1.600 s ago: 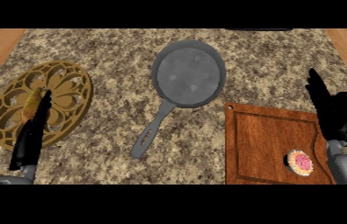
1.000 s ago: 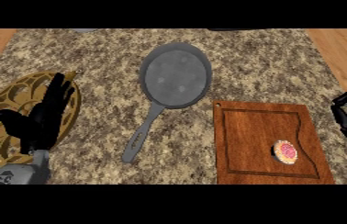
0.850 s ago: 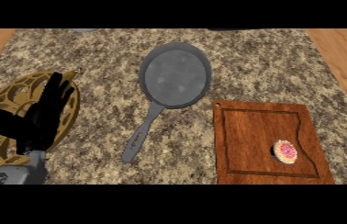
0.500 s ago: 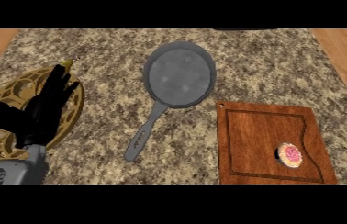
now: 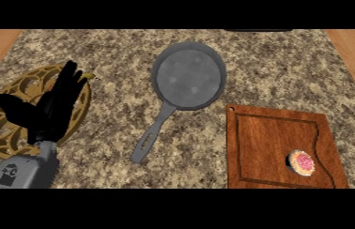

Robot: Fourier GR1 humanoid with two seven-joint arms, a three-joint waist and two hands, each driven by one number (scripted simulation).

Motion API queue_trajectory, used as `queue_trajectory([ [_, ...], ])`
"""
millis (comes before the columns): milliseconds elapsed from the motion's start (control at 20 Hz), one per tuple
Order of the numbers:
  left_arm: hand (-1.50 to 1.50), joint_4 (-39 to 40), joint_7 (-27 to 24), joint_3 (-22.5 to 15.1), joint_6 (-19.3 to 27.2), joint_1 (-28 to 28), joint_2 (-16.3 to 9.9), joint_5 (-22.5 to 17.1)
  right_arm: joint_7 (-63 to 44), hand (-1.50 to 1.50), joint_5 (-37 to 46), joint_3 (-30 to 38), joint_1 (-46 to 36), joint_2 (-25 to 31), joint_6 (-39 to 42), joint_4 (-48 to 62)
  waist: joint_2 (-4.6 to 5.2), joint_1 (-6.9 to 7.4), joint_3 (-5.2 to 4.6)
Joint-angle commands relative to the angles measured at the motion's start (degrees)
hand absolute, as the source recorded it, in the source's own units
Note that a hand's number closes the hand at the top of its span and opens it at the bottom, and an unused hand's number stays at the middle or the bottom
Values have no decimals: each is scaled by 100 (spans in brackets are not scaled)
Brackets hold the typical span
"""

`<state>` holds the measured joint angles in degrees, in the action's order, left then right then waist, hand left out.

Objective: Pick the cupcake from the cutting board and place it in the pan

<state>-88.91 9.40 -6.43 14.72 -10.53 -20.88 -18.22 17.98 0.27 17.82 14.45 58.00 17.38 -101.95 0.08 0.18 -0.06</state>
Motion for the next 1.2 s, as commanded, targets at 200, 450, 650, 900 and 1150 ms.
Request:
queue_trajectory([
  [200,0,-97,65,84,-53,73,-40,66,-1177,-150,1083,-1047,-165,648,659,-604,7,71,0],
  [450,0,-495,332,-121,65,216,93,204,-2058,-150,1189,-1747,-433,662,1320,-1059,-5,85,3],
  [650,0,-423,156,234,-227,383,11,181,-2040,-150,1557,-1578,-464,284,1598,-1310,-18,-18,5],
  [900,0,-168,204,122,-69,70,314,291,-2784,-150,2409,-1992,-391,229,1578,-2101,-21,-56,3],
  [1150,0,-429,407,308,-275,169,239,243,-3226,-150,3025,-2191,-412,-295,1760,-2352,-20,-35,6],
])
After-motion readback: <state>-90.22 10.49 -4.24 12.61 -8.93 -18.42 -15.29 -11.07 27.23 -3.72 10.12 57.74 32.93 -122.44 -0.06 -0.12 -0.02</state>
